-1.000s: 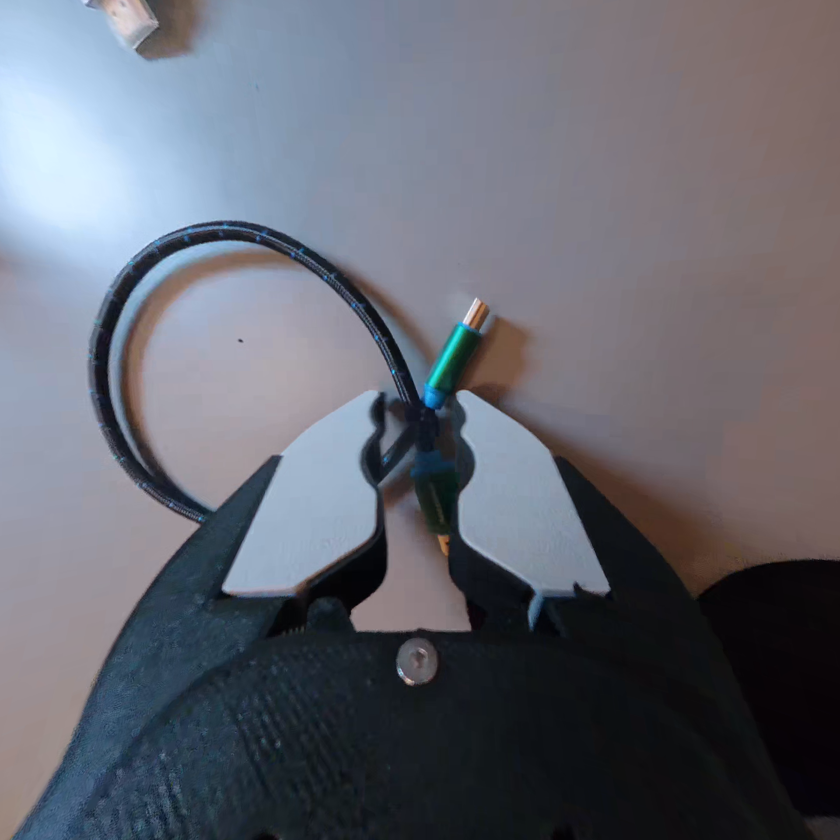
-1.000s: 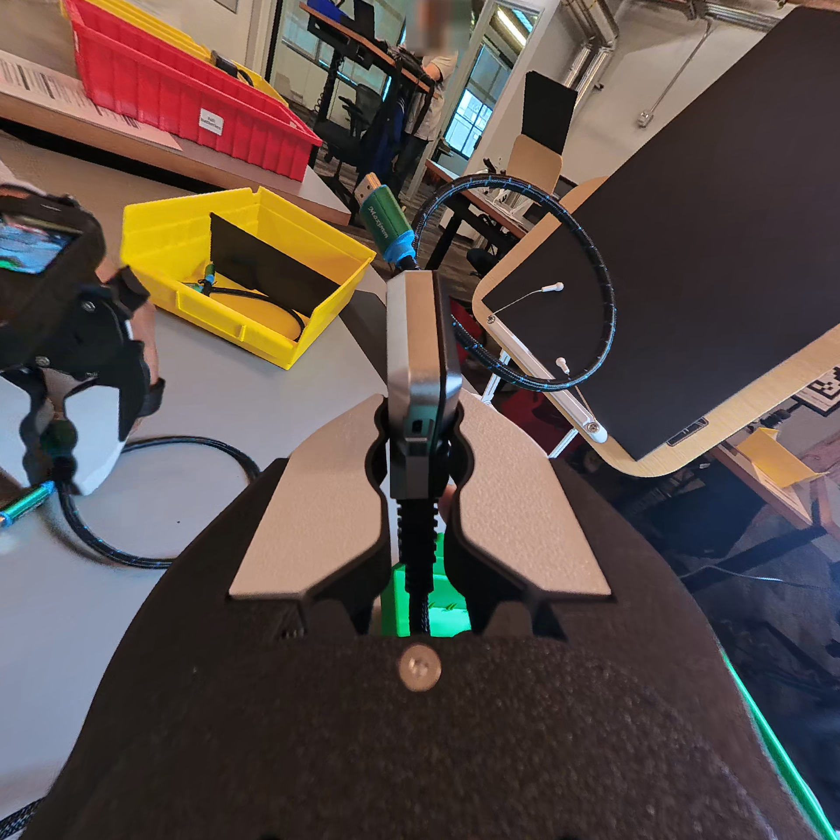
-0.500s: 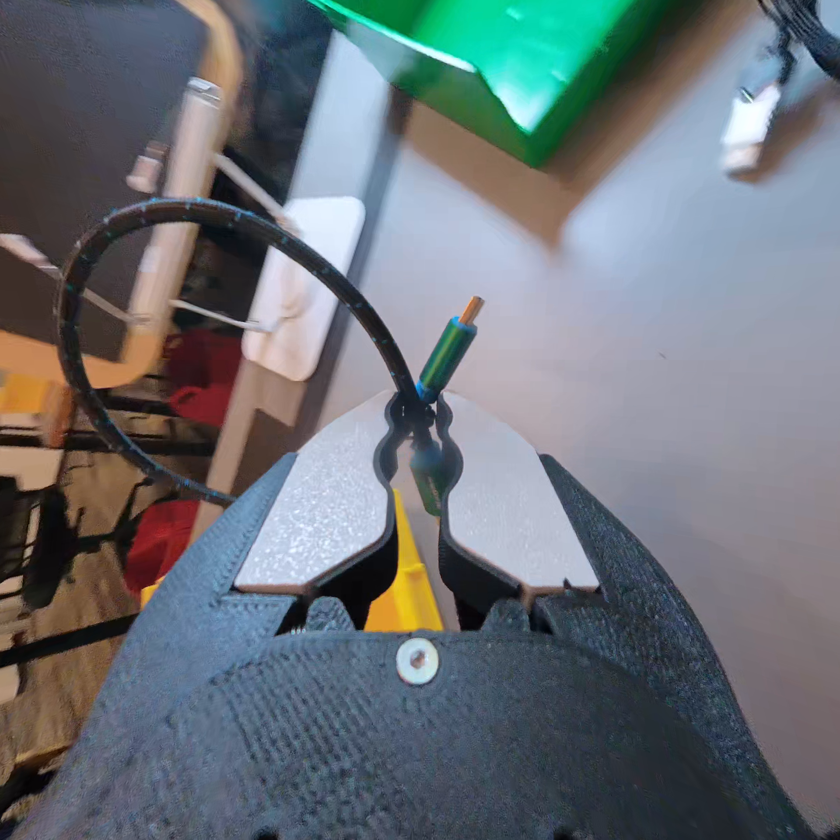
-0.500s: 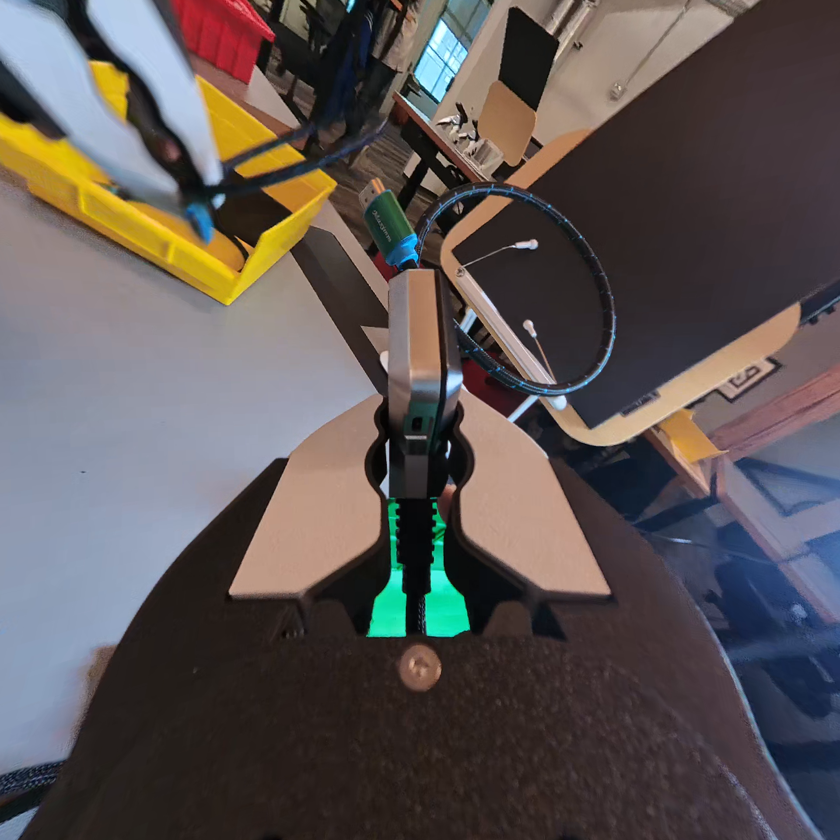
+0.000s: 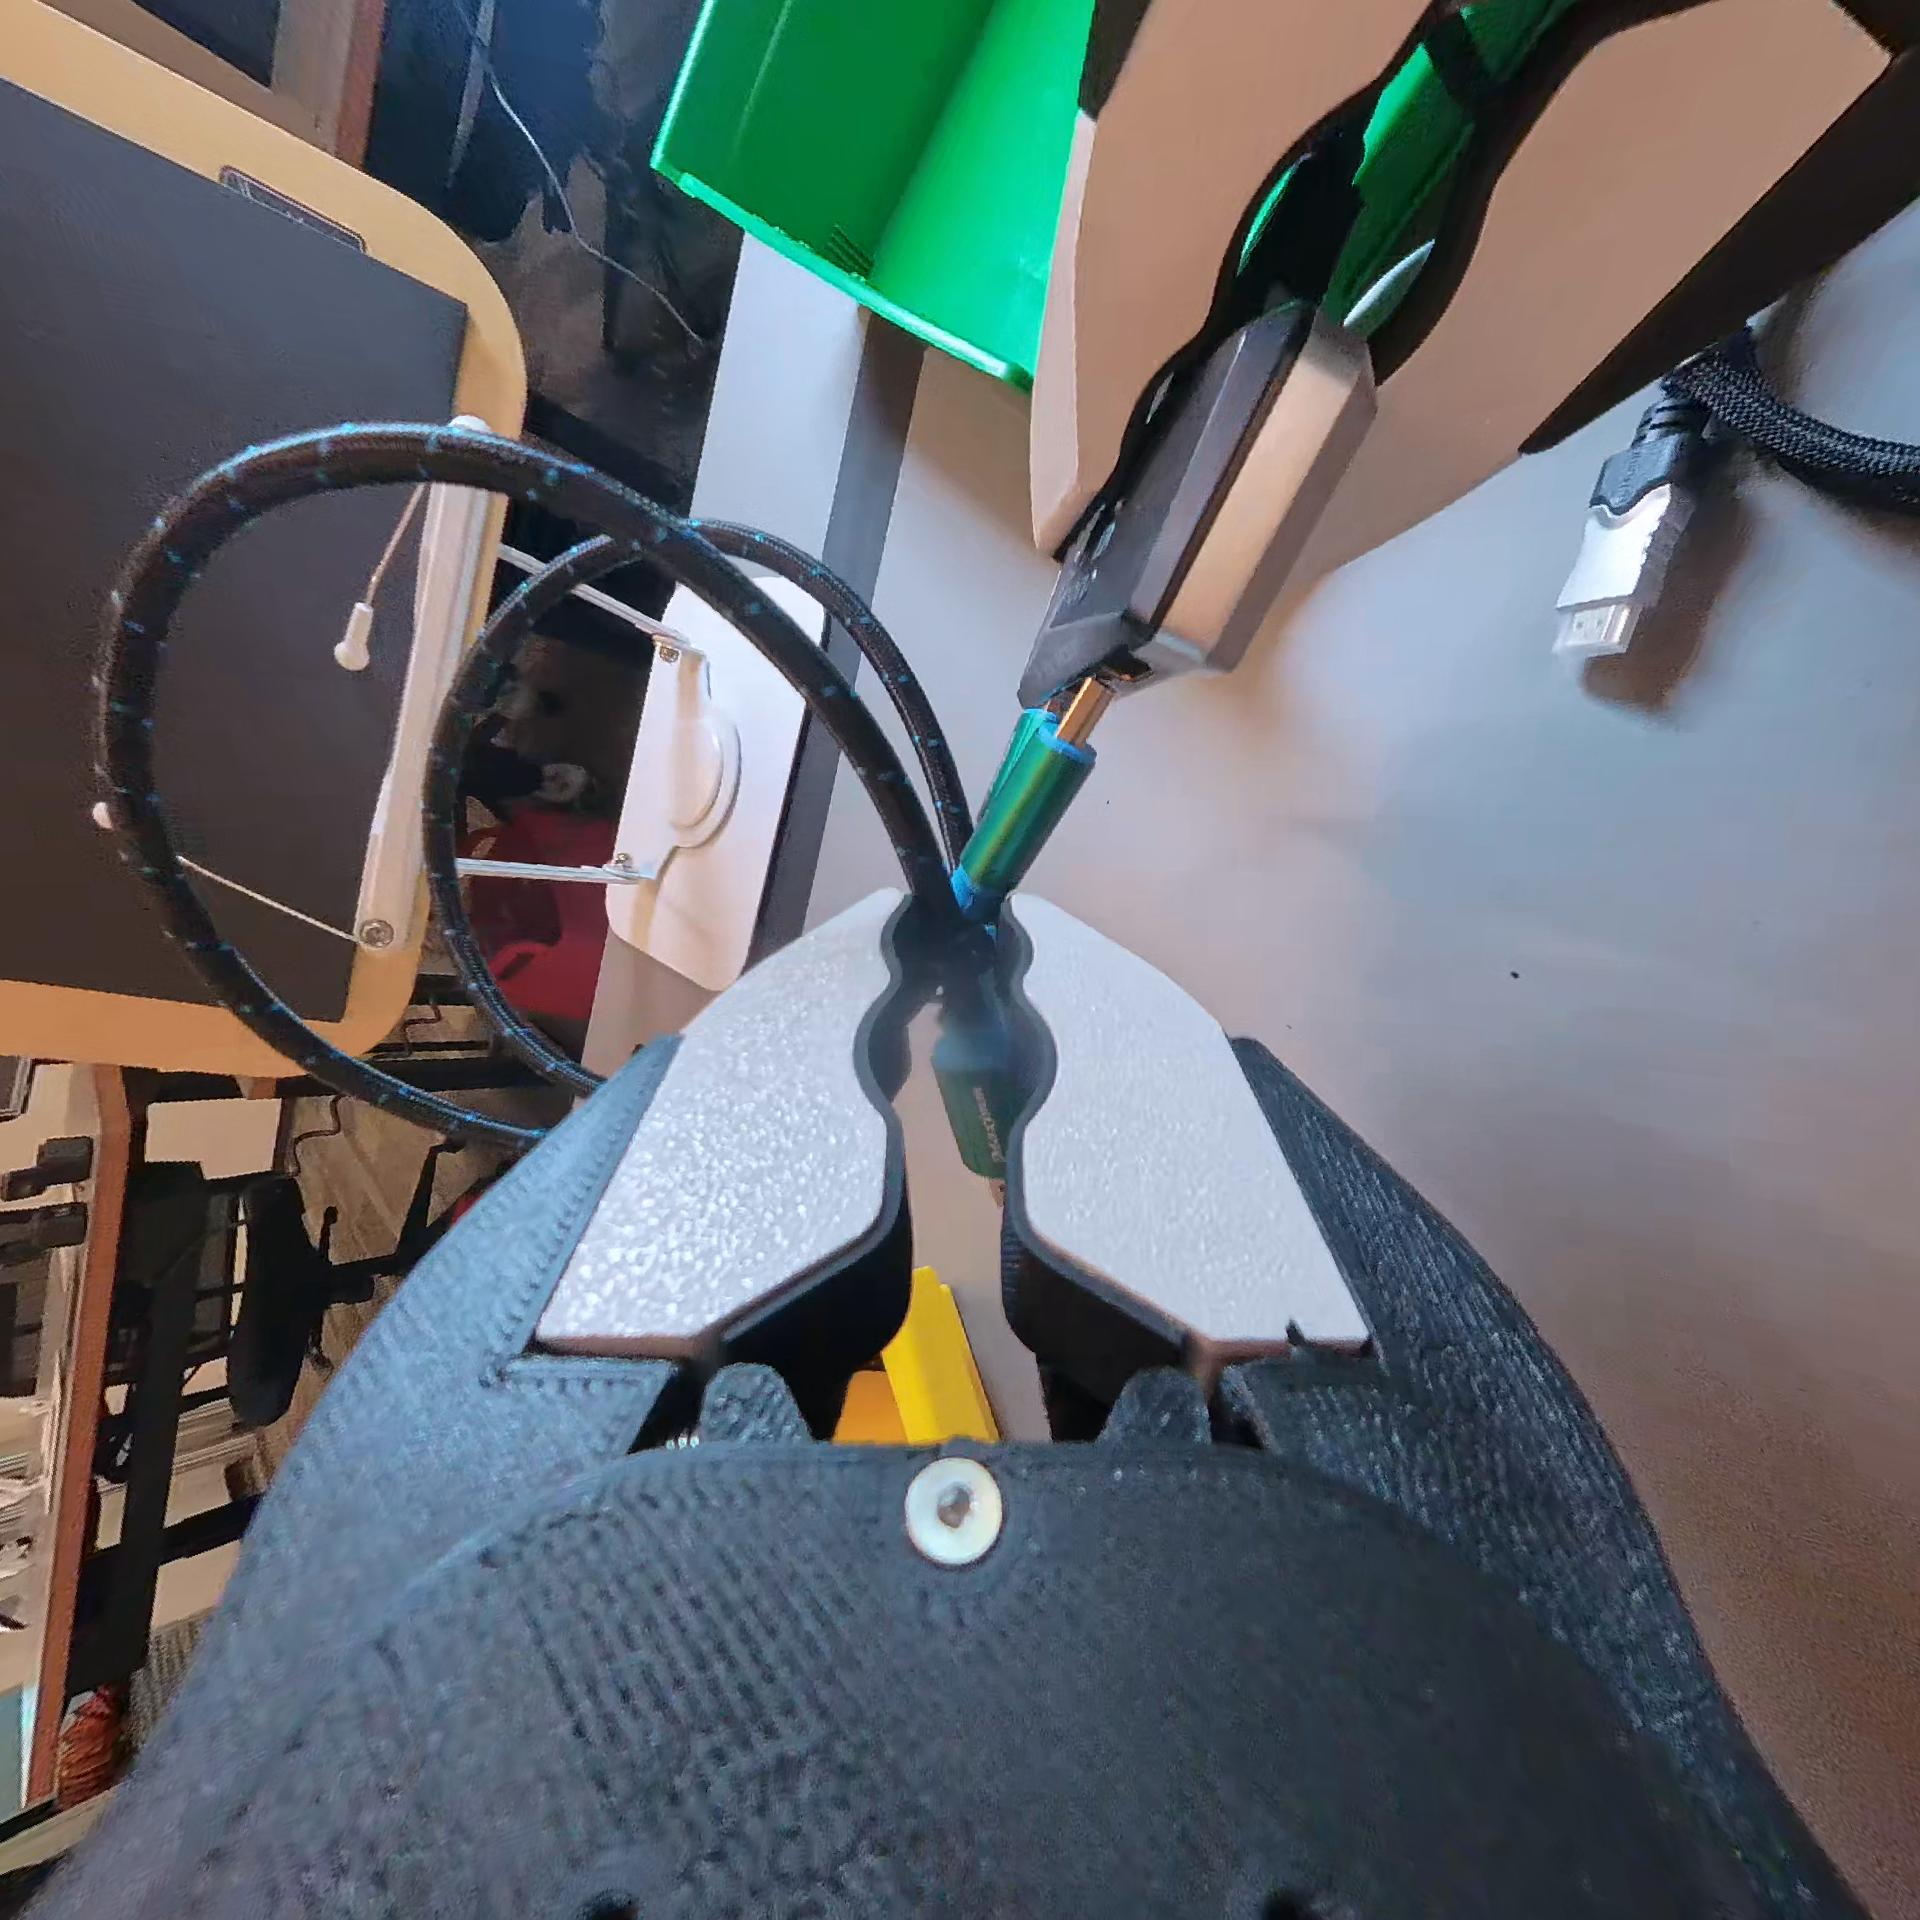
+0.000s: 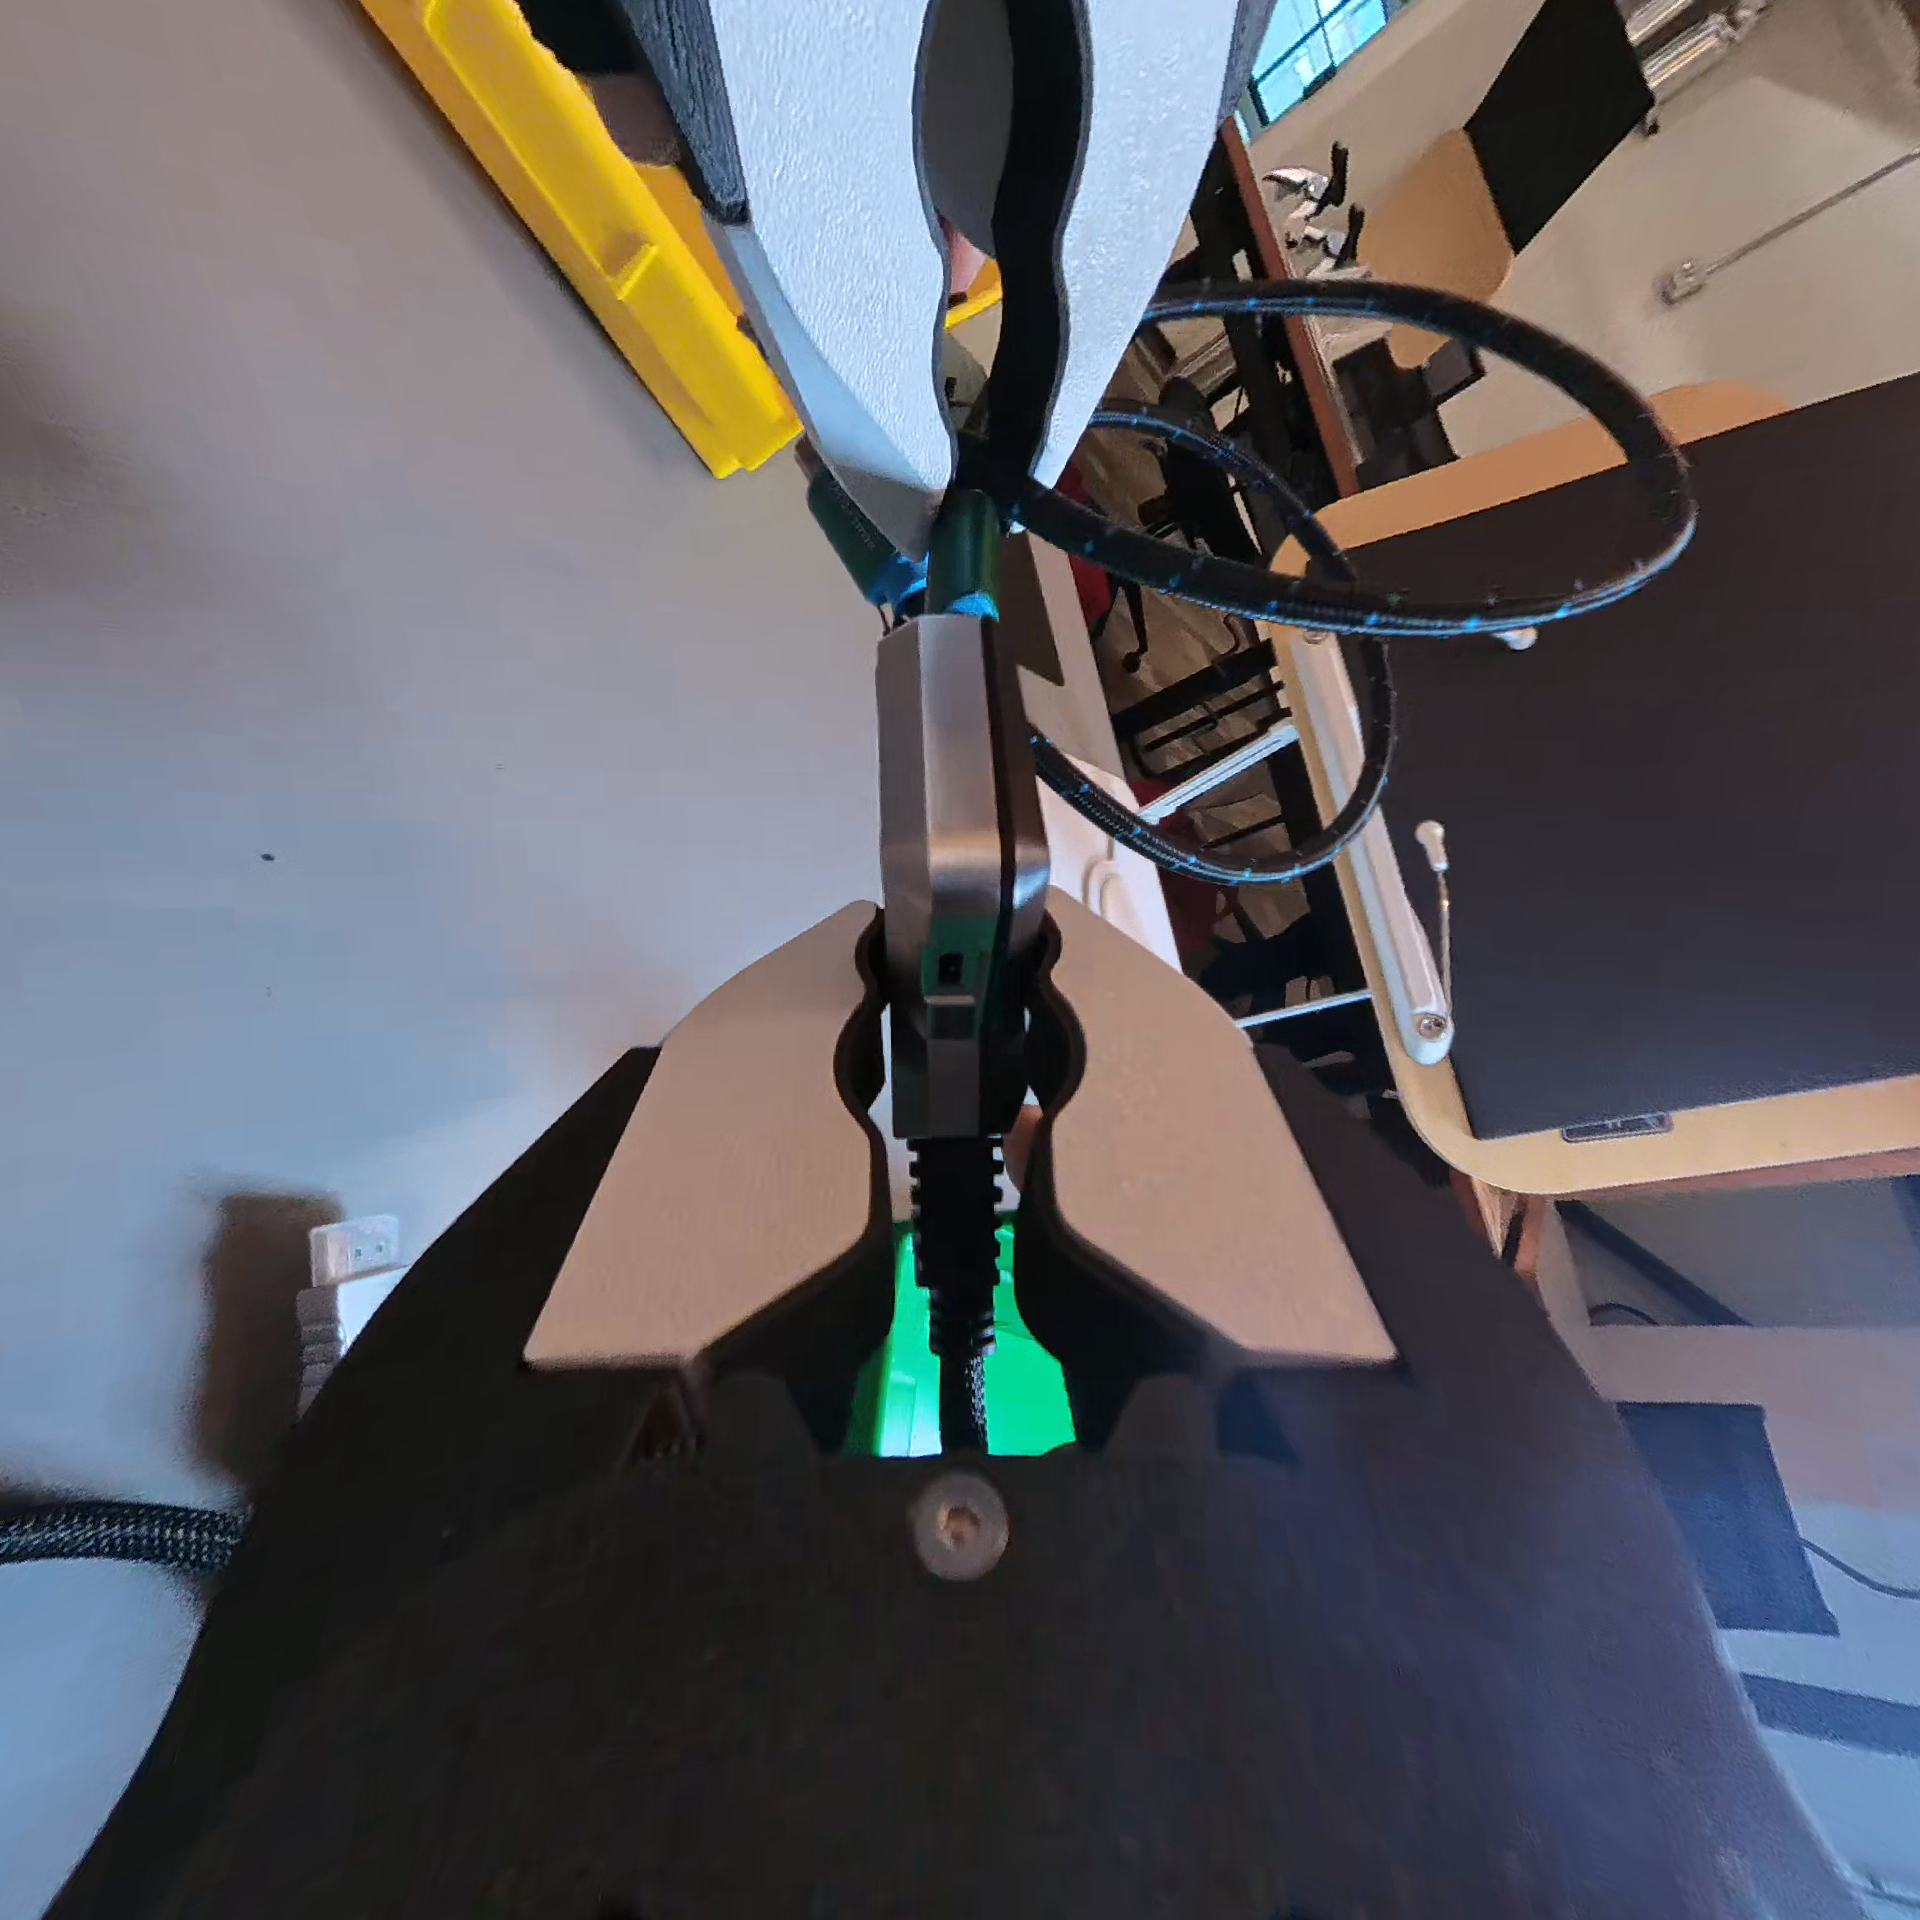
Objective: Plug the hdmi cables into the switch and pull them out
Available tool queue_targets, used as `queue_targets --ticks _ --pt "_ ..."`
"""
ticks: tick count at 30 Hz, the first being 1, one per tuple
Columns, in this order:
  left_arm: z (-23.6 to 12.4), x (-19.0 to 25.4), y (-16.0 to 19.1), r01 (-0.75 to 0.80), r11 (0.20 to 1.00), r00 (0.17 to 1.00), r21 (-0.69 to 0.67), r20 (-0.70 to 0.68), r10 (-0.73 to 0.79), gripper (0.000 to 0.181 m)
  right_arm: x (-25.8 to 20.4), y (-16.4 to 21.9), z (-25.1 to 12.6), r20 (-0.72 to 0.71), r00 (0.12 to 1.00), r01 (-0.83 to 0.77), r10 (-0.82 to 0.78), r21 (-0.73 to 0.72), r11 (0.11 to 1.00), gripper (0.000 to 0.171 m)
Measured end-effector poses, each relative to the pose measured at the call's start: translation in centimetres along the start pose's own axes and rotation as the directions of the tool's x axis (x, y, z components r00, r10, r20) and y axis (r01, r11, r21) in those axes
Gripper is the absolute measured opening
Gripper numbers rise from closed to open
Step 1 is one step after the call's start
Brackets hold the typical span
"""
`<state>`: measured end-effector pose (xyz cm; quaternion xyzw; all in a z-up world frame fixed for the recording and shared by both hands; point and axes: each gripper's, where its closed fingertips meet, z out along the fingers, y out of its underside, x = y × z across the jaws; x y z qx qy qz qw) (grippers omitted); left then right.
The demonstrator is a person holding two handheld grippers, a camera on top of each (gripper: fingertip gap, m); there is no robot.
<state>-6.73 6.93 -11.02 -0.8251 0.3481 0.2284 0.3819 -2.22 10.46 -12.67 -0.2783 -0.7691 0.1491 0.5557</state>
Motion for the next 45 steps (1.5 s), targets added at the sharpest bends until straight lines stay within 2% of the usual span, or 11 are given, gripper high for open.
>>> queue_targets --ticks 4,8,12,15,20,40,45 --pt "-0.3 0.2 0.0 0.01 1.0 1.0 0.0 -0.009 -0.01 0.014 0.0 0.4 0.3 -0.007 1.0 -0.02 0.02 -0.028 0.999 0.023" --pt "0.0 0.4 0.2 -0.005 0.998 0.999 -0.061 0.04 0.007 0.014 -0.2 1.0 0.6 -0.004 1.0 -0.03 0.03 -0.067 0.997 0.023" --pt "0.2 1.1 -0.1 0.011 0.999 1.0 -0.042 -0.001 -0.012 0.013 -0.2 1.8 0.6 -0.007 0.999 -0.044 0.044 -0.105 0.993 0.023" --pt "-0.1 1.2 -0.6 0.033 0.999 0.999 0.0 -0.025 -0.033 0.013 -0.3 1.9 0.6 0.005 0.997 -0.072 0.073 -0.087 0.994 0.023" --pt "0.1 1.2 -0.4 -0.003 0.999 1.0 -0.035 0.011 0.004 0.013 -0.7 1.5 0.4 0.035 0.996 -0.077 0.078 -0.052 0.996 0.023" --pt "-2.0 1.6 -3.7 0.032 0.975 0.998 0.221 -0.064 -0.018 0.012 -0.5 0.4 -1.0 0.141 0.958 -0.265 0.248 0.112 0.958 0.022" --pt "-1.2 2.5 -3.3 -0.002 0.98 0.996 0.197 -0.082 0.019 0.012 -1.5 1.5 -0.5 0.145 0.973 -0.186 0.181 0.02 0.982 0.022"
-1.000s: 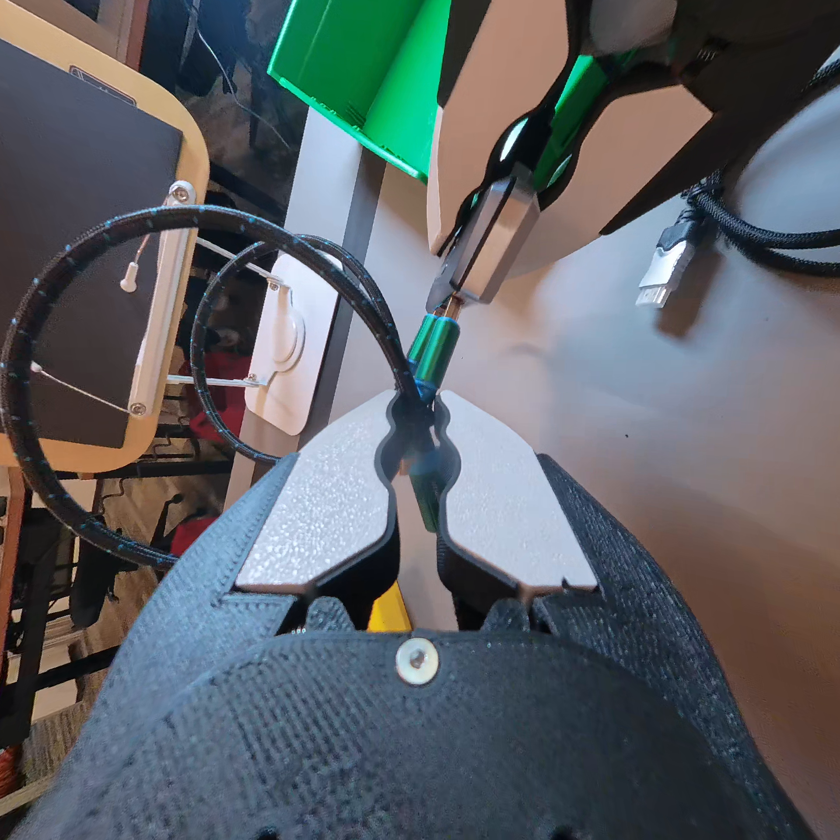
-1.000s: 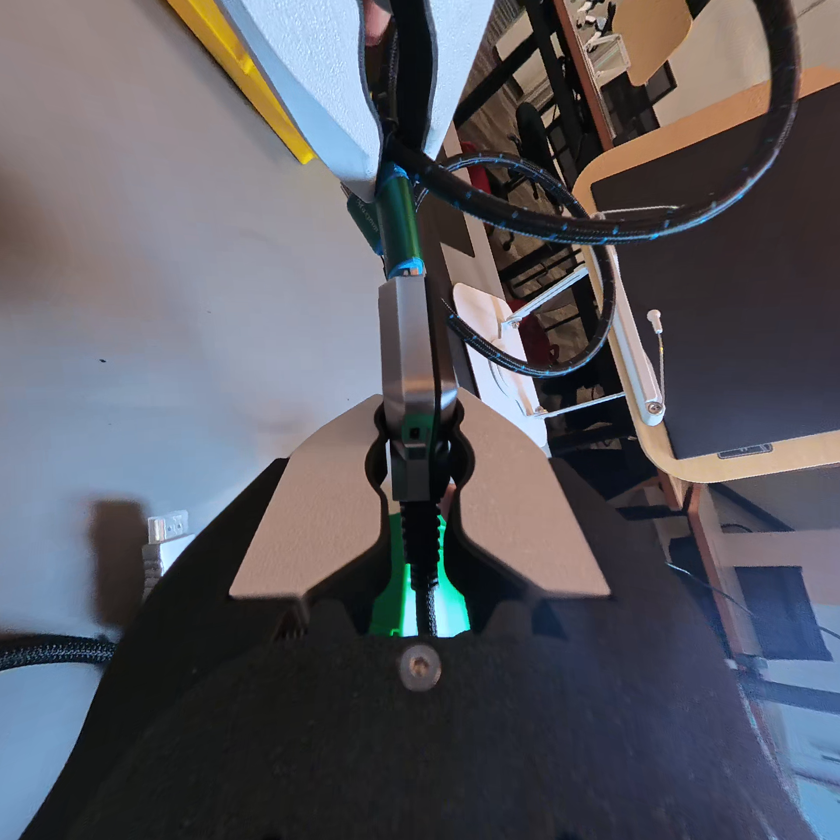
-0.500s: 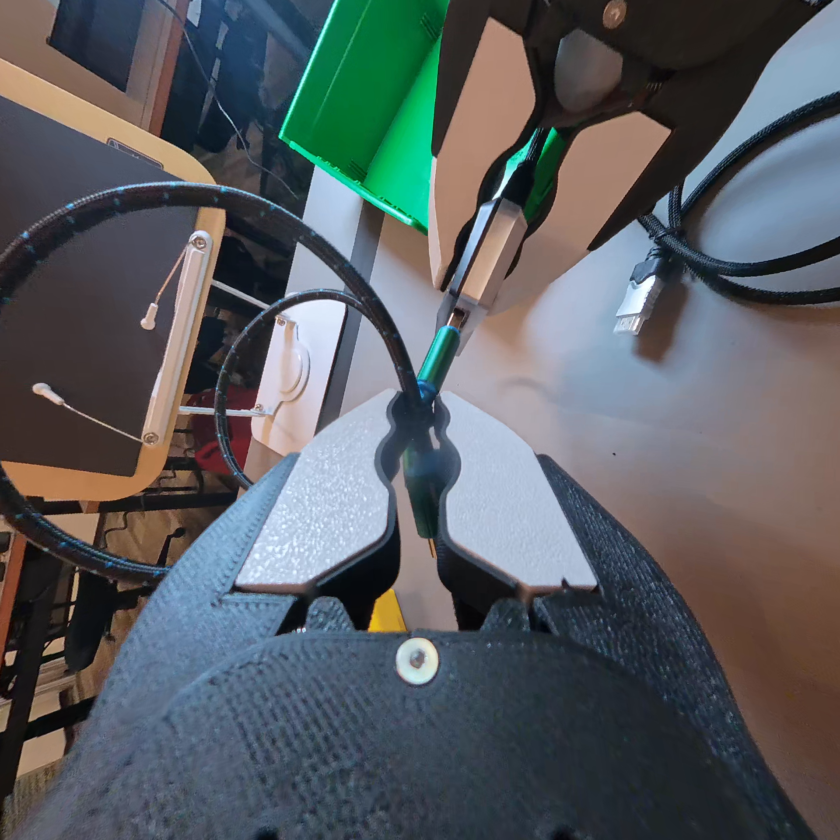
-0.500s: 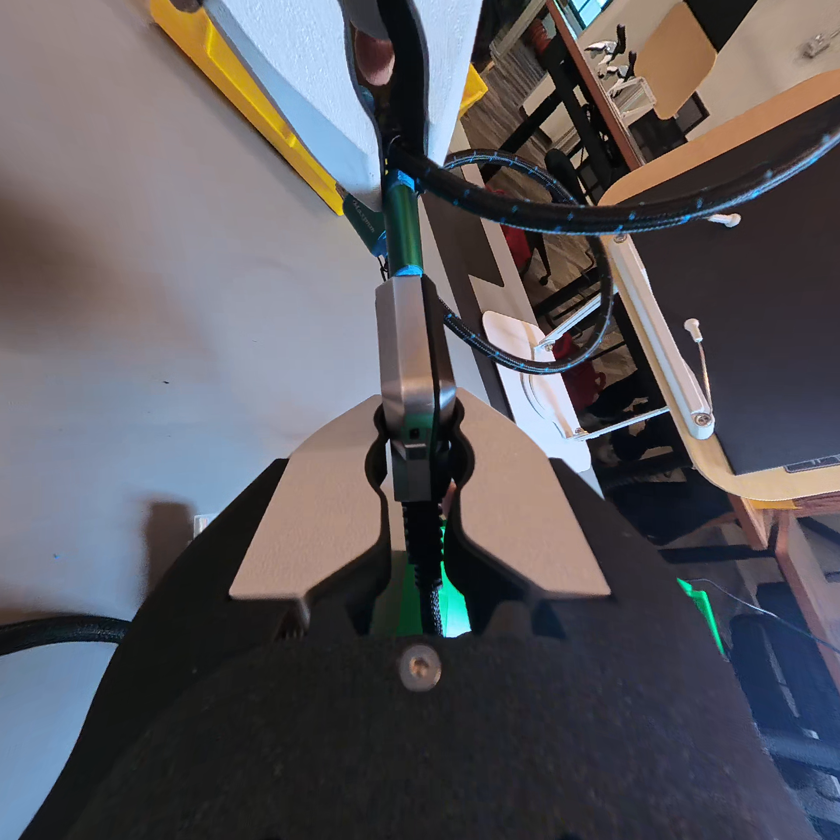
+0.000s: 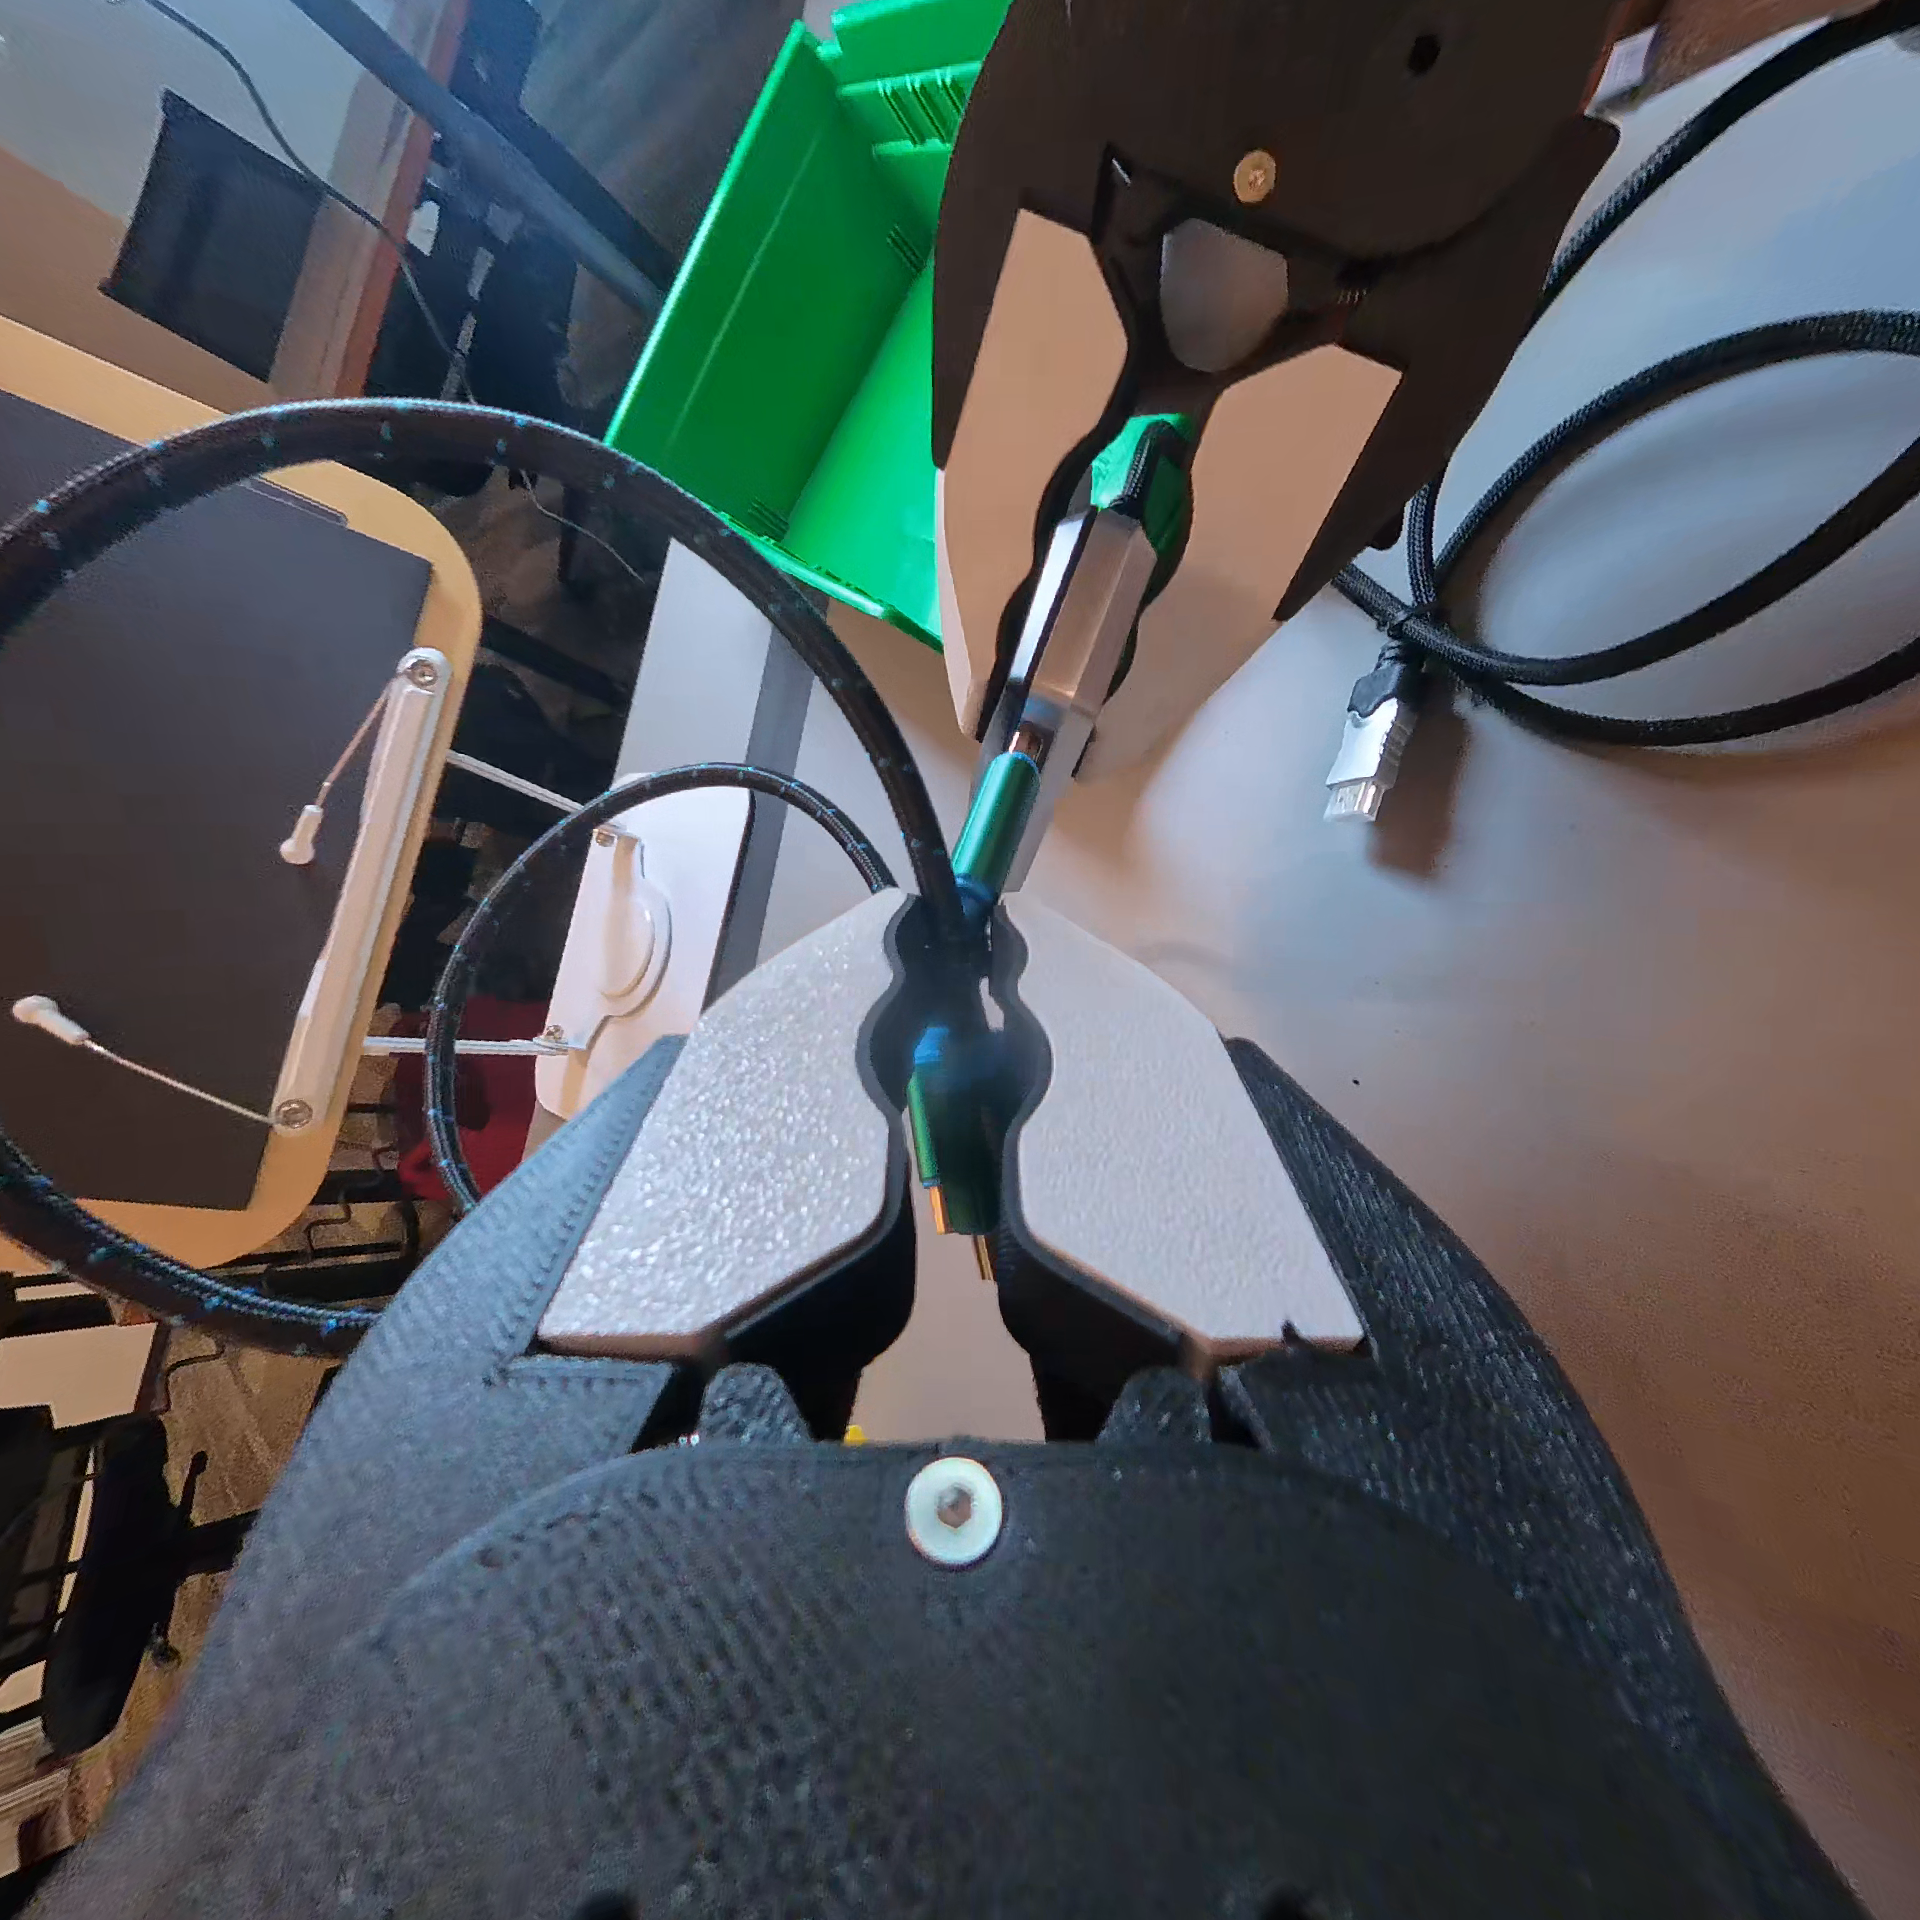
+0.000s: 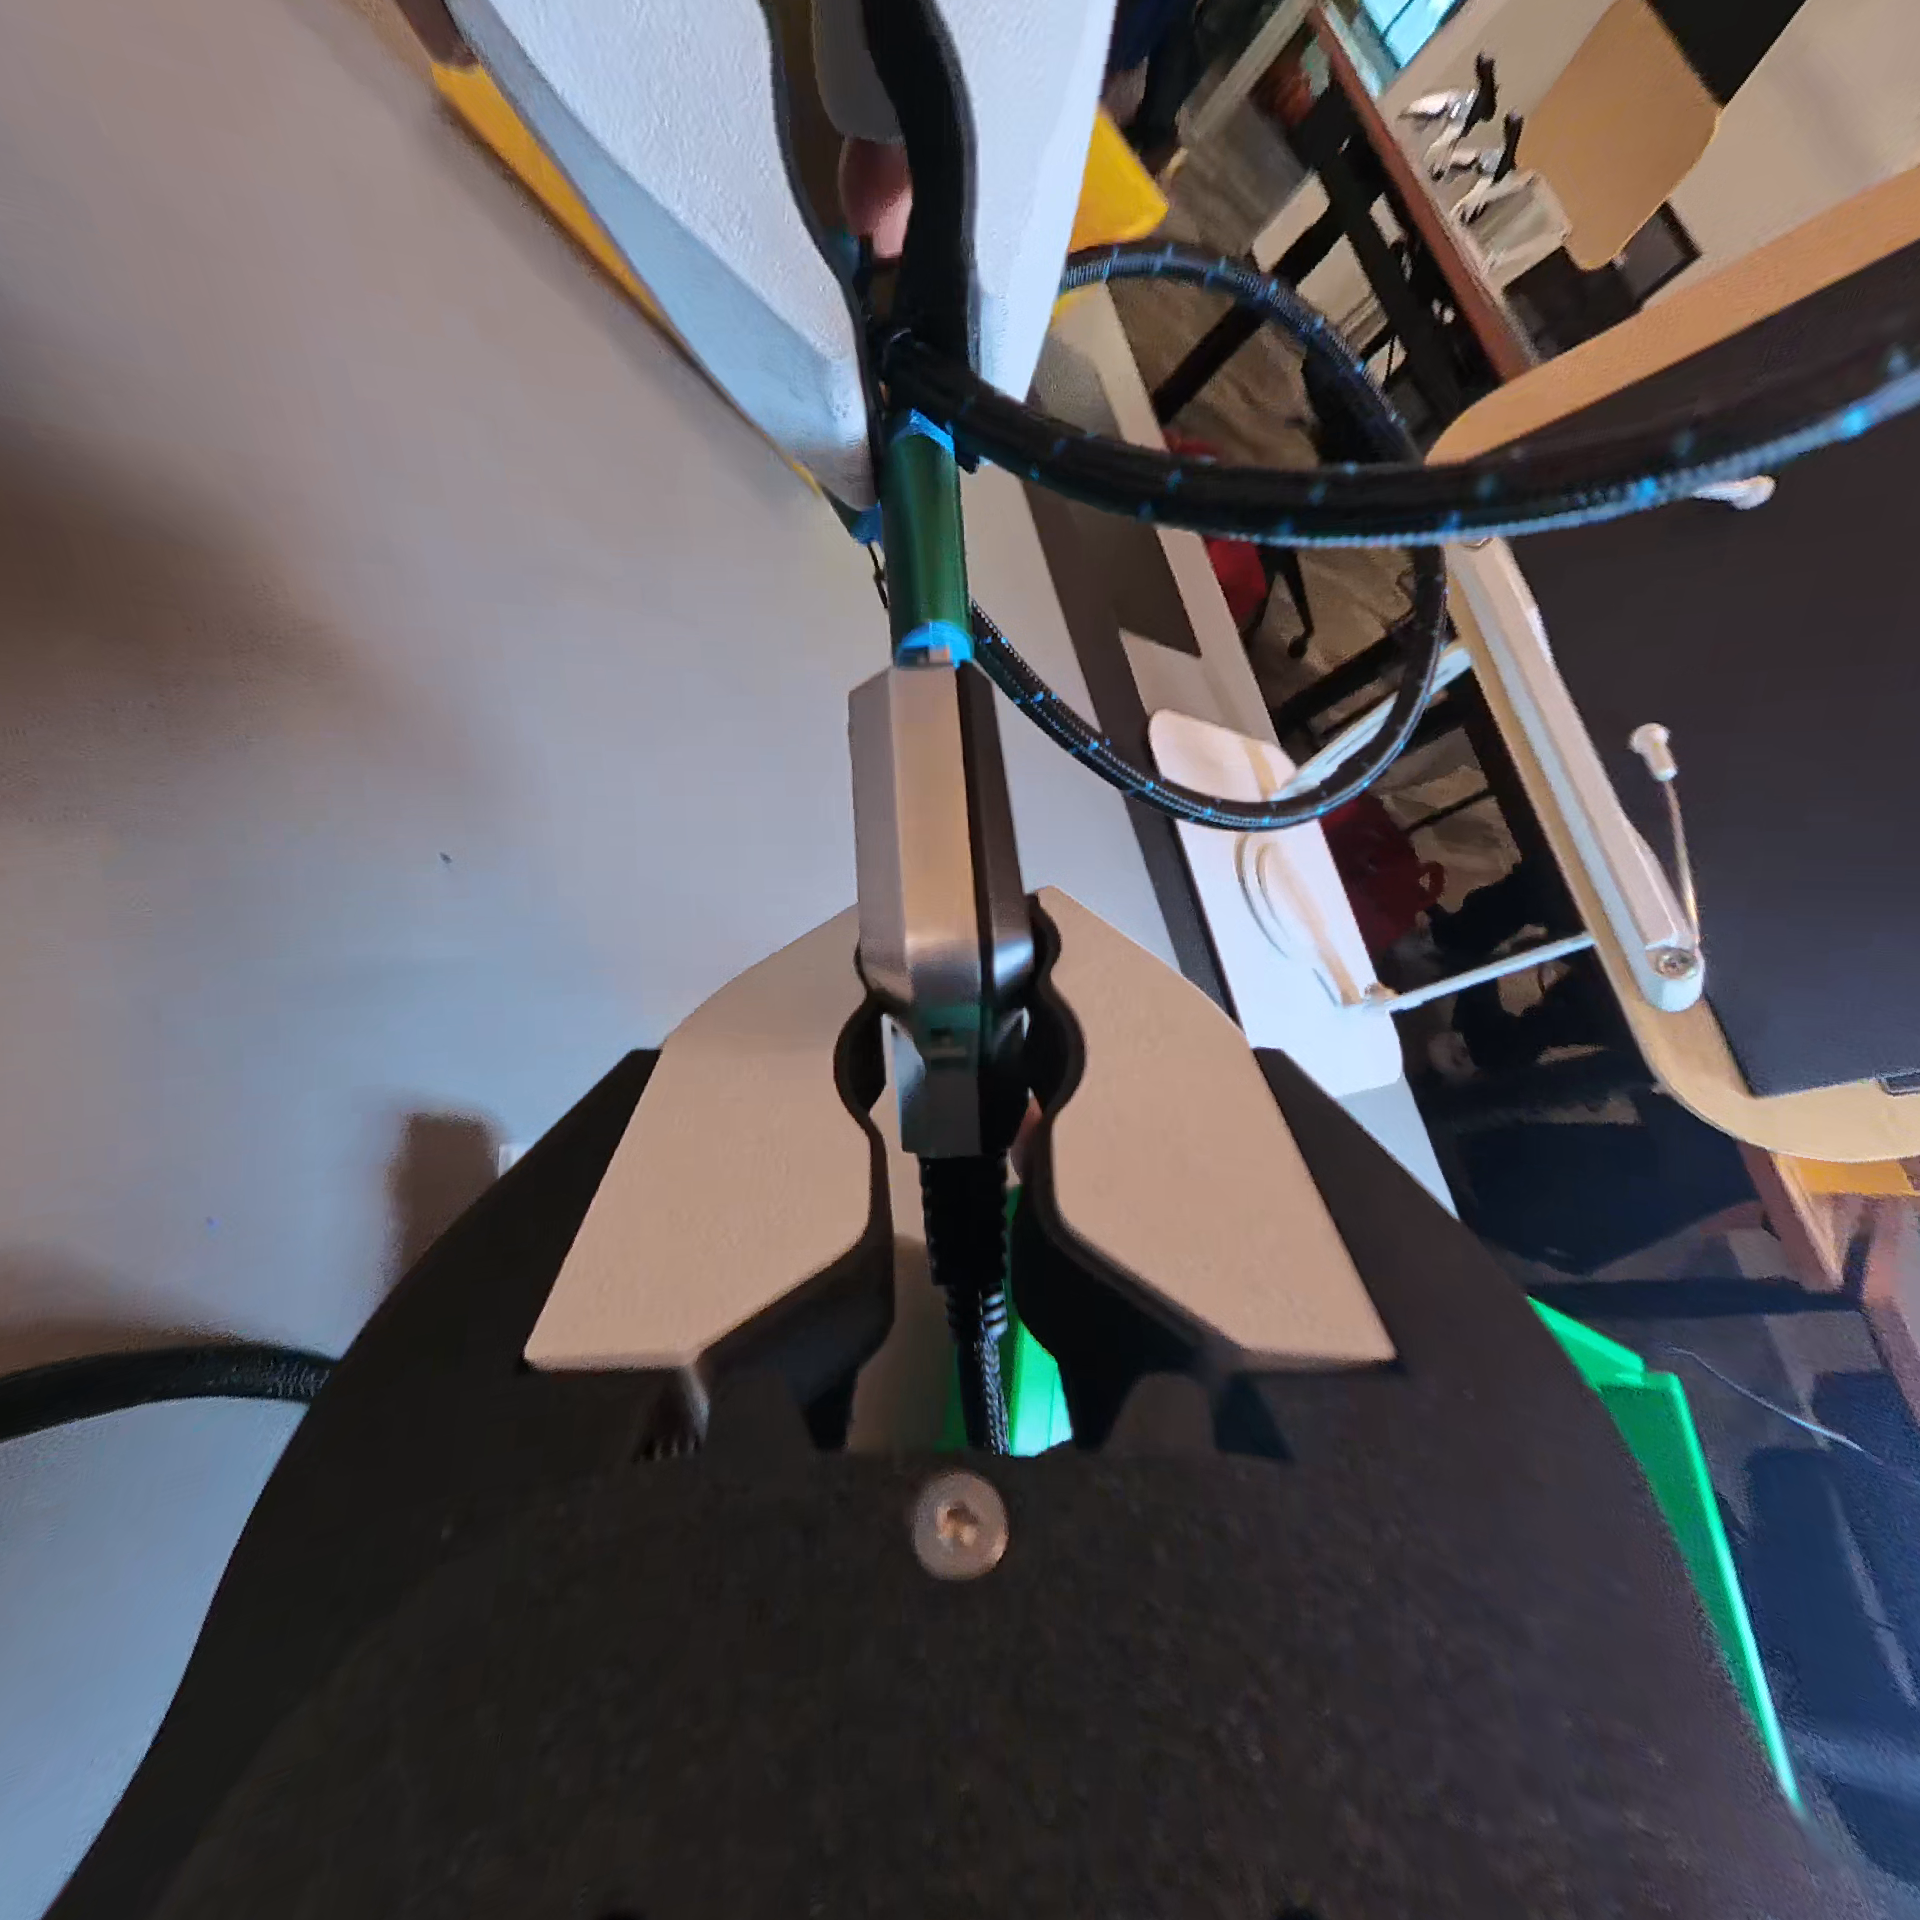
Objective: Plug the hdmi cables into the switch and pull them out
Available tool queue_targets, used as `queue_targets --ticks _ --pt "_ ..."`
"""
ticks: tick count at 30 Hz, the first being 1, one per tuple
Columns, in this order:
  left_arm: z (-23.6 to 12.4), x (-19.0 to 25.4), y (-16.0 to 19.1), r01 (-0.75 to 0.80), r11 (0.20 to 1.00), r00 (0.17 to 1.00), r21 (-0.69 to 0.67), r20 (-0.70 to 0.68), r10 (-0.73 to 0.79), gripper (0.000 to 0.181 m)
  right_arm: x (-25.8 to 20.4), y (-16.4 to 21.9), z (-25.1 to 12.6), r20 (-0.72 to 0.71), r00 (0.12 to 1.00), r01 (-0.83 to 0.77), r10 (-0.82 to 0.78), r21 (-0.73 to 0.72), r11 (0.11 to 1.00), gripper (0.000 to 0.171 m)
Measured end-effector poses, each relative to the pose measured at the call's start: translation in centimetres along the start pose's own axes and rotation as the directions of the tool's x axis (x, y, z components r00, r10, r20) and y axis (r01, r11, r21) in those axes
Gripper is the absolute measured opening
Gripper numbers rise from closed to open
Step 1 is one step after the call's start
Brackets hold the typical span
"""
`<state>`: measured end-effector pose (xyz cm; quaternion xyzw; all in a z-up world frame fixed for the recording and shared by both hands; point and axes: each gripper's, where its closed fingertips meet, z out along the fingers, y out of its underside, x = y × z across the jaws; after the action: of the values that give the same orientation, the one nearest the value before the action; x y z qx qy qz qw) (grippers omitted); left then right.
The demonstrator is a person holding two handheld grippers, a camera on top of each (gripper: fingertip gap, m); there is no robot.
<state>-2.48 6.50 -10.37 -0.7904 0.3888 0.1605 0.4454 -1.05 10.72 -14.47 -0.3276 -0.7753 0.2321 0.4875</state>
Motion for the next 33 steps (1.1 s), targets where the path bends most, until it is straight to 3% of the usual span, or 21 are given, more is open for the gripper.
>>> queue_targets --ticks 10,15,20,28,33 --pt "0.9 0.2 1.2 0.05 0.997 0.999 -0.062 -0.014 -0.051 0.012 0.0 1.0 0.5 -0.013 0.999 0.03 -0.033 -0.184 0.982 0.022" --pt "1.5 0.4 1.9 0.074 0.993 0.997 -0.092 -0.025 -0.076 0.012 -0.1 0.3 0.5 -0.024 0.999 0.035 -0.038 -0.131 0.991 0.024" --pt "2.0 1.3 2.4 0.018 0.99 0.999 -0.136 -0.045 -0.024 0.012 -1.1 0.9 0.8 0.016 0.992 0.129 -0.128 -0.193 0.973 0.022" --pt "2.7 1.8 2.5 0.053 0.995 0.994 -0.081 -0.088 -0.06 0.011 -1.2 1.5 1.0 0.027 0.997 0.082 -0.078 -0.196 0.977 0.022" --pt "1.8 0.6 1.5 0.096 0.995 0.993 0.022 -0.075 -0.094 0.013 -0.2 0.2 0.5 -0.017 0.998 0.05 -0.052 -0.114 0.992 0.024"
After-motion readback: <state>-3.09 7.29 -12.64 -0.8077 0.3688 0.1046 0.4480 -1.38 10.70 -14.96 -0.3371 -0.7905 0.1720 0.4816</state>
